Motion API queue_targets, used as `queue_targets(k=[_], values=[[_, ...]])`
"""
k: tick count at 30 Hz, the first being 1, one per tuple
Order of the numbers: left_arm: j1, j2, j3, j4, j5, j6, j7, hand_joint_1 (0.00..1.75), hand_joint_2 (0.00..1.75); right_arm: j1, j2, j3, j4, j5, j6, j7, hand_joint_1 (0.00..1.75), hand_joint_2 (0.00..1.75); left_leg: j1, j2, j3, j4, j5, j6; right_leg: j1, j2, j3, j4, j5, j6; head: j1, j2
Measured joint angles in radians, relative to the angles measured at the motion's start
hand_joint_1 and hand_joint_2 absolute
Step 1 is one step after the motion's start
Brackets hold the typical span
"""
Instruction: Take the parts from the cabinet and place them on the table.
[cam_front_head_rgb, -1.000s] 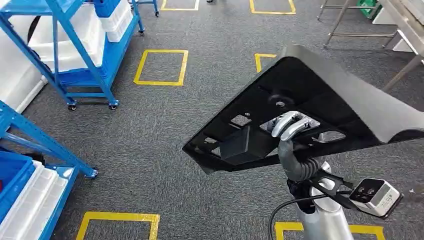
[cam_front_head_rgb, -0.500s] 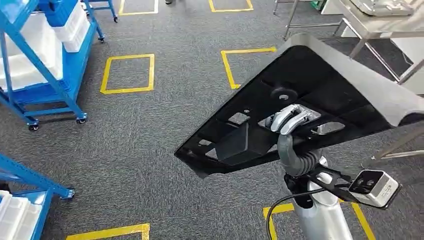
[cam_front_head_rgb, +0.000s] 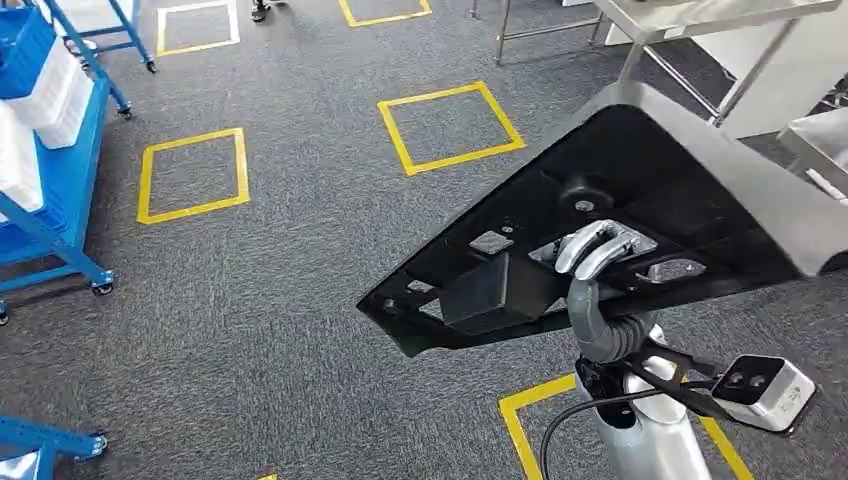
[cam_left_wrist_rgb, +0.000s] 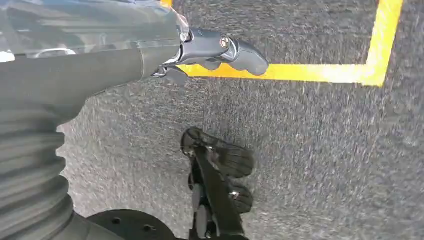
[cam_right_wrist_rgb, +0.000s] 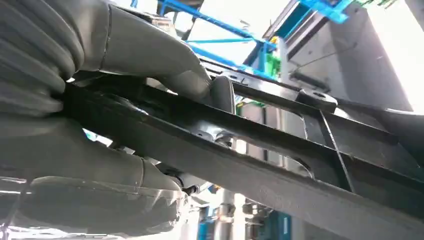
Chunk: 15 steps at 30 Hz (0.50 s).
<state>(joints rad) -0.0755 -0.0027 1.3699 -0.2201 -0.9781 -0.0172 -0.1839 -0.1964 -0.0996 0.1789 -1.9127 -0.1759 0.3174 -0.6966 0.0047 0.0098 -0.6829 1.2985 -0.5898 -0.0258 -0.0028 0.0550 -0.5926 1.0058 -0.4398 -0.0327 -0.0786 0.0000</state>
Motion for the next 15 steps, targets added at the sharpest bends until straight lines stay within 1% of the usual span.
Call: queue_targets(k=[1, 2, 3, 4, 5, 6, 7, 8, 9, 10, 11, 12, 13, 14, 15], values=[[-0.001, 0.0, 0.0, 0.0, 0.0, 0.0, 0.0, 0.0, 1.75, 0.002, 0.0, 0.0, -0.002, 0.001, 0.0, 0.0, 1.75, 1.75, 0.001, -0.002, 0.026, -0.065, 0.044, 0.002, 0.0, 0.015, 0.0, 0.002, 0.0, 0.0, 0.0, 0.0], [-0.003, 0.0, 0.0, 0.0, 0.0, 0.0, 0.0, 0.0, 1.75, 0.003, 0.0, 0.0, -0.005, 0.002, -0.001, 0.0, 1.75, 1.75, 0.003, -0.014, 0.068, -0.16, 0.096, 0.005, -0.001, 0.028, 0.002, 0.004, -0.001, 0.002, 0.0, 0.0], [-0.003, 0.001, 0.0, 0.0, -0.002, 0.0, 0.001, 0.0, 1.75, 0.004, 0.0, 0.0, -0.009, 0.004, -0.002, 0.0, 1.75, 1.75, 0.006, -0.046, 0.105, -0.244, 0.135, 0.007, -0.002, 0.04, 0.002, 0.008, -0.004, 0.006, 0.0, 0.0], [-0.004, 0.002, 0.001, 0.0, -0.002, 0.0, 0.002, 0.0, 1.75, 0.003, 0.0, 0.0, -0.011, 0.006, -0.003, 0.0, 1.75, 1.75, 0.008, -0.086, 0.12, -0.282, 0.122, 0.011, 0.004, 0.052, -0.004, 0.015, -0.006, 0.012, 0.0, 0.0], [-0.004, 0.002, 0.001, 0.0, -0.003, 0.0, 0.003, 0.0, 1.75, 0.005, 0.0, 0.001, -0.013, 0.009, -0.006, 0.0, 1.75, 1.75, 0.008, -0.078, 0.12, -0.281, 0.123, 0.013, 0.0, 0.061, -0.008, 0.015, -0.003, 0.018, 0.0, 0.0], [-0.006, 0.002, 0.001, 0.0, -0.003, 0.0, 0.003, 0.0, 1.75, 0.008, 0.0, 0.001, -0.016, 0.011, -0.01, 0.0, 1.75, 1.75, 0.003, -0.07, 0.122, -0.283, 0.122, 0.016, -0.004, 0.072, -0.011, 0.013, -0.001, 0.025, 0.0, 0.0], [-0.008, 0.002, 0.001, 0.0, -0.003, 0.0, 0.003, 0.0, 1.75, 0.012, 0.0, 0.001, -0.019, 0.013, -0.011, 0.0, 1.75, 1.75, 0.001, -0.063, 0.122, -0.283, 0.123, 0.024, -0.007, 0.08, -0.013, 0.009, 0.003, 0.033, 0.0, 0.0], [-0.012, 0.002, 0.001, 0.0, -0.003, 0.0, 0.003, 0.0, 1.75, 0.013, 0.0, 0.001, -0.022, 0.015, -0.012, 0.001, 1.75, 1.75, 0.008, -0.052, 0.123, -0.292, 0.13, 0.034, -0.001, 0.092, -0.016, 0.007, 0.006, 0.041, 0.0, 0.0], [-0.015, 0.002, 0.001, 0.0, -0.003, 0.0, 0.003, 0.0, 1.75, 0.015, 0.0, 0.001, -0.026, 0.016, -0.013, 0.001, 1.75, 1.75, 0.01, -0.036, 0.126, -0.299, 0.136, 0.041, -0.002, 0.045, -0.018, 0.023, -0.007, 0.041, 0.0, 0.0], [-0.014, 0.002, 0.001, 0.0, -0.003, 0.0, 0.003, 0.0, 1.75, 0.012, 0.0, 0.002, -0.03, 0.018, -0.016, 0.004, 1.75, 1.75, 0.008, -0.028, 0.126, -0.301, 0.137, 0.043, 0.002, -0.008, -0.038, 0.062, -0.038, 0.045, 0.0, 0.0], [-0.011, 0.002, 0.001, 0.0, -0.003, 0.001, 0.003, 0.0, 1.75, 0.011, 0.0, 0.003, -0.031, 0.019, -0.023, 0.005, 1.75, 1.75, 0.005, -0.016, 0.126, -0.301, 0.136, 0.05, -0.002, -0.031, -0.071, 0.132, -0.078, 0.05, 0.0, 0.0], [-0.007, 0.001, 0.001, 0.0, -0.004, 0.001, 0.003, 0.0, 1.75, 0.014, 0.001, 0.004, -0.031, 0.023, -0.034, 0.009, 1.75, 1.75, 0.003, -0.002, 0.126, -0.301, 0.135, 0.051, -0.004, -0.04, -0.108, 0.209, -0.113, 0.054, 0.0, 0.0], [-0.005, 0.001, 0.001, 0.0, -0.005, 0.001, 0.003, 0.0, 1.75, 0.019, 0.003, 0.005, -0.032, 0.026, -0.042, 0.013, 1.75, 1.75, 0.002, 0.01, 0.125, -0.301, 0.134, 0.052, -0.006, -0.044, -0.142, 0.277, -0.138, 0.057, 0.0, 0.0], [-0.005, 0.001, 0.001, 0.0, -0.005, 0.001, 0.003, 0.0, 1.75, 0.027, 0.003, 0.005, -0.032, 0.027, -0.05, 0.014, 1.75, 1.75, 0.002, 0.024, 0.124, -0.301, 0.134, 0.053, -0.009, -0.045, -0.161, 0.316, -0.141, 0.06, 0.0, 0.0], [-0.006, 0.001, 0.001, 0.0, -0.006, 0.001, 0.003, 0.0, 1.75, 0.032, 0.003, 0.006, -0.034, 0.029, -0.055, 0.016, 1.75, 1.75, 0.002, 0.035, 0.125, -0.301, 0.133, 0.052, -0.01, -0.047, -0.153, 0.3, -0.122, 0.062, 0.0, 0.0]])
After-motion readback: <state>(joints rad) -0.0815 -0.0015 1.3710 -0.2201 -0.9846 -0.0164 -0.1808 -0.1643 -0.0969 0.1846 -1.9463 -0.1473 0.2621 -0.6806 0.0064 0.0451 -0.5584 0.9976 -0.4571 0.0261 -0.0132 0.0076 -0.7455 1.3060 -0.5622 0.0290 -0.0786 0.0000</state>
